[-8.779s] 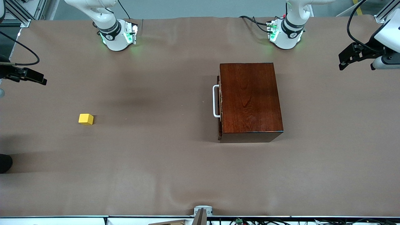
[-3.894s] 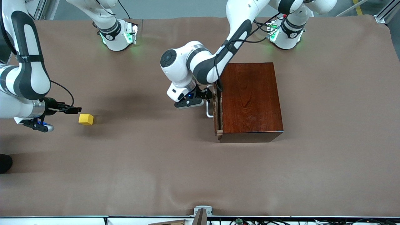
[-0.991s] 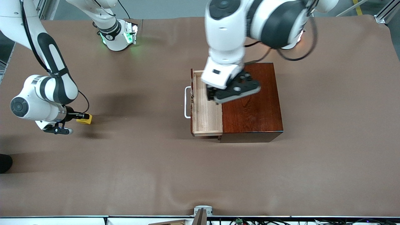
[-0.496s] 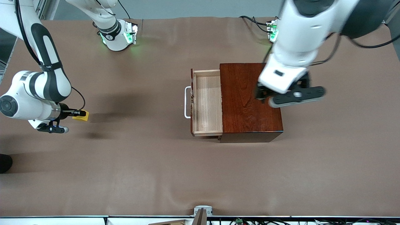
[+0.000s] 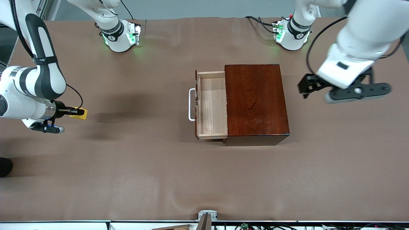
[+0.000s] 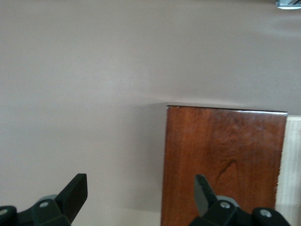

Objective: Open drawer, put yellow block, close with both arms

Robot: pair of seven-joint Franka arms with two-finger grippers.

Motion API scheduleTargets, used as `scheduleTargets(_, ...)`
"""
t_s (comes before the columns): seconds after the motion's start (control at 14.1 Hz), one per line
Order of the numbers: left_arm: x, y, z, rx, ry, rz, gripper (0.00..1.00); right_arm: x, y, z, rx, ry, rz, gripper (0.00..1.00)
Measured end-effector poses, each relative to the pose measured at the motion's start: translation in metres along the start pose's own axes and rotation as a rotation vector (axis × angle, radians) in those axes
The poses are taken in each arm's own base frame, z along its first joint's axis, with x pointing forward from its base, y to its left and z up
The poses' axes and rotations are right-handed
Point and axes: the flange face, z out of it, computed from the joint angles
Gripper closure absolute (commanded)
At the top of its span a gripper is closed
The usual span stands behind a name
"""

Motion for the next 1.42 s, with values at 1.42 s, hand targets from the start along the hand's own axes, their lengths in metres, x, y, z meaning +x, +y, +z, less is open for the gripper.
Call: scheduleTargets(1.42,-0.022,-0.111,-0.01,-0.025,0.011,0.119,0.0,-0.073,-0.257,-0.058,0.078,-0.032,0.735,1.0)
